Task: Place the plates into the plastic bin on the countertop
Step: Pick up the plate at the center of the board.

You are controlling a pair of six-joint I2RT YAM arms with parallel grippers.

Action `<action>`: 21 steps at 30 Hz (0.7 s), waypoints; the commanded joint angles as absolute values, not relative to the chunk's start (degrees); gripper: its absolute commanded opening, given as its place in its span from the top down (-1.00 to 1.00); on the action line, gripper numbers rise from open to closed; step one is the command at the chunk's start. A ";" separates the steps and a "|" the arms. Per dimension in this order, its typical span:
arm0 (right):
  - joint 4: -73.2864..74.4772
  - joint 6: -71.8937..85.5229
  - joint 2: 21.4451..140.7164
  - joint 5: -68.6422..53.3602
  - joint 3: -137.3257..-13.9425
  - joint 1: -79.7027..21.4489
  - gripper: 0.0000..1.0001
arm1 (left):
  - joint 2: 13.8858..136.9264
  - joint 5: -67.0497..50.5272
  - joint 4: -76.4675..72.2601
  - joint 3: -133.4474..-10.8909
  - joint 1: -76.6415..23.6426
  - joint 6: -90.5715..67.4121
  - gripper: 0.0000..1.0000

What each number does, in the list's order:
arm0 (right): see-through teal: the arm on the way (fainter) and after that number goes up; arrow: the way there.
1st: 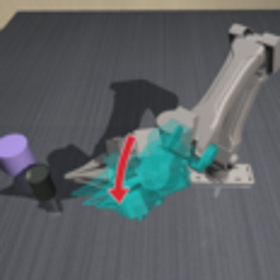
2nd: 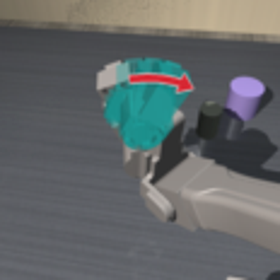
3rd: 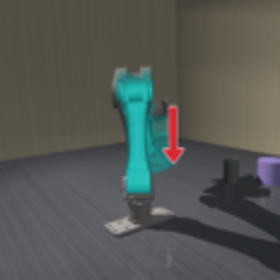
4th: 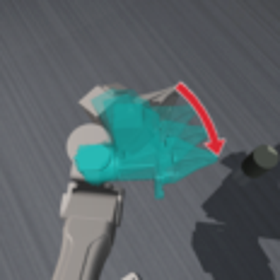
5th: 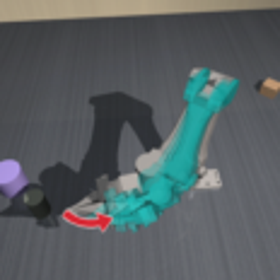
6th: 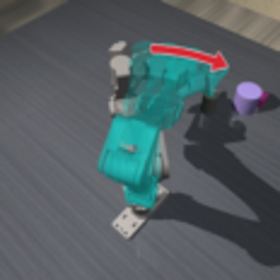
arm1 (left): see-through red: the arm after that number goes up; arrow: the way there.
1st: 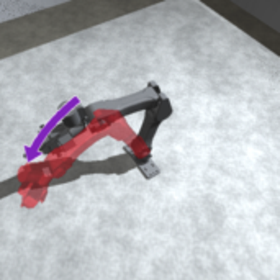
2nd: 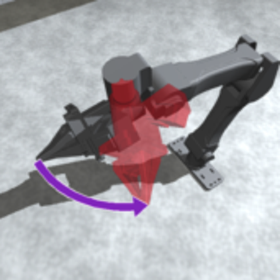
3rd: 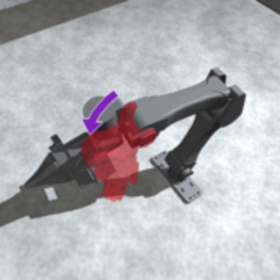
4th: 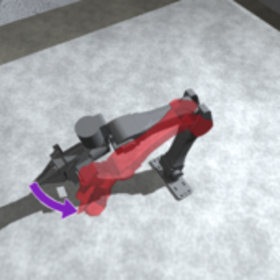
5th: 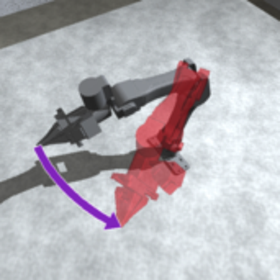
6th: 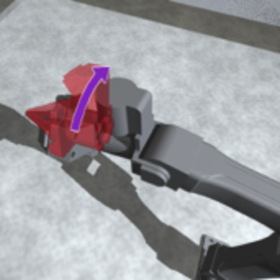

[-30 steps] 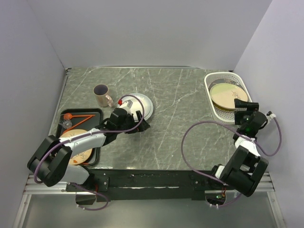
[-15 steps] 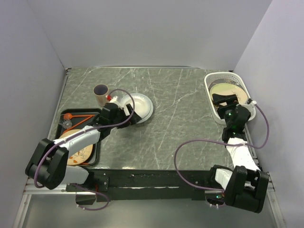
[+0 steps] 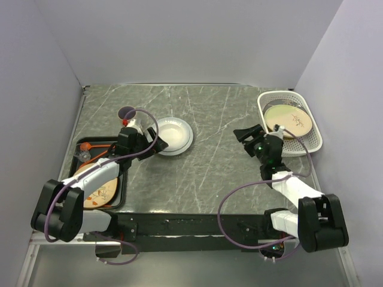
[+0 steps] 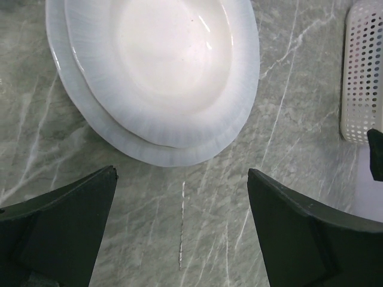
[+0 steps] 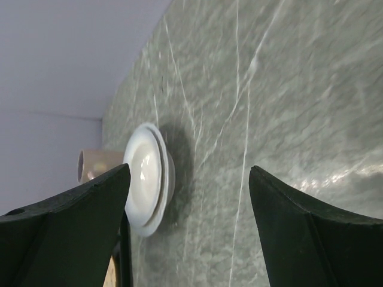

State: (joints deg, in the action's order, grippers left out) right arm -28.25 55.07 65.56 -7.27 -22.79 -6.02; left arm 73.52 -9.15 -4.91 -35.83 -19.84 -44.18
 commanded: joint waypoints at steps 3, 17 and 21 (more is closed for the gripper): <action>-35.15 56.16 69.08 -4.13 -22.15 -10.55 -0.74 | 75.41 -8.00 -5.54 -38.50 -18.37 -44.21 -0.88; -37.35 56.60 71.45 -4.31 -21.01 -11.34 -0.73 | 78.56 -9.23 -9.49 -38.23 -17.67 -45.53 -0.75; -37.62 56.43 72.07 -4.66 -21.09 -11.42 -0.74 | 80.86 -9.23 -9.31 -38.06 -17.67 -45.35 -0.73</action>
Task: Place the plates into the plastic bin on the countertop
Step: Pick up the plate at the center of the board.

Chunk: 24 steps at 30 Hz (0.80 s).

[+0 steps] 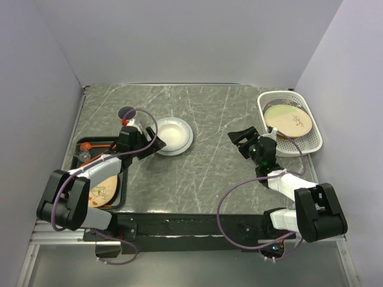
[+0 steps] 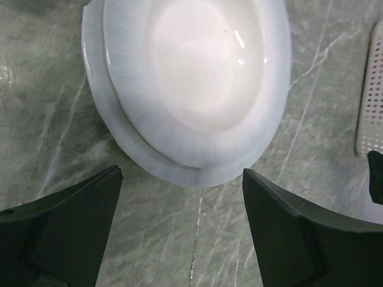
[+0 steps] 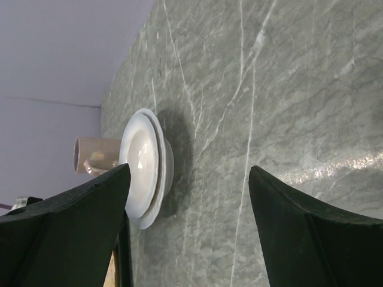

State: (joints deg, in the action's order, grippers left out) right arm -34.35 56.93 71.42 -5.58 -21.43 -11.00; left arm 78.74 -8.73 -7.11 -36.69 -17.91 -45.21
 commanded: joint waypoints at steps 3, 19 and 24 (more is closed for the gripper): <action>-37.97 56.51 73.03 -5.01 -21.09 -11.34 -0.74 | 81.47 -8.62 -10.36 -36.75 -17.67 -45.96 -0.74; -39.99 56.16 78.31 -8.52 -21.97 -11.34 -0.74 | 98.08 -10.54 -21.00 -39.38 -16.17 -53.08 -0.55; -41.13 56.34 80.76 -9.93 -22.59 -11.51 -0.74 | 100.89 -13.00 -23.90 -39.46 -15.82 -53.44 -0.09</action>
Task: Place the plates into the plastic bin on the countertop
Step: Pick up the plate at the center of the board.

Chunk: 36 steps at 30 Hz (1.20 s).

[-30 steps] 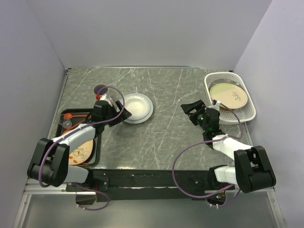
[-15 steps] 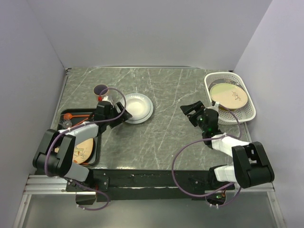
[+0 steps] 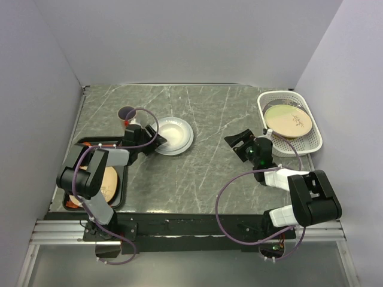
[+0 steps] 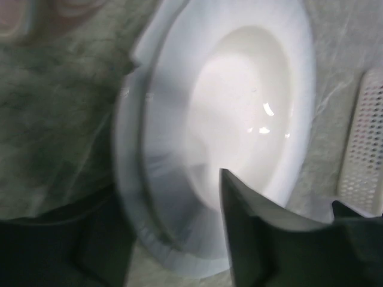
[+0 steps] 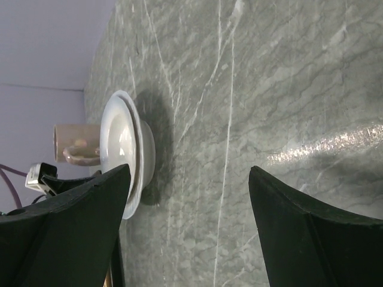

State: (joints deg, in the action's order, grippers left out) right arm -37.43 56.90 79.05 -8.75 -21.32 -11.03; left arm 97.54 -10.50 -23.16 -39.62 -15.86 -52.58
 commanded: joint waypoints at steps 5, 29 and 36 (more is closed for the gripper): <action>-41.75 56.69 83.05 -11.33 -23.90 -12.22 -0.73 | 101.51 -13.80 -24.96 -37.97 -15.82 -53.70 0.72; -53.43 57.21 95.27 -26.80 -34.37 -17.57 -0.40 | 104.85 -26.19 -34.98 -33.49 -18.36 -51.68 0.99; -52.30 57.13 97.47 -27.25 -35.25 -19.60 -0.18 | 104.77 -25.23 -34.63 -33.57 -19.95 -52.21 0.99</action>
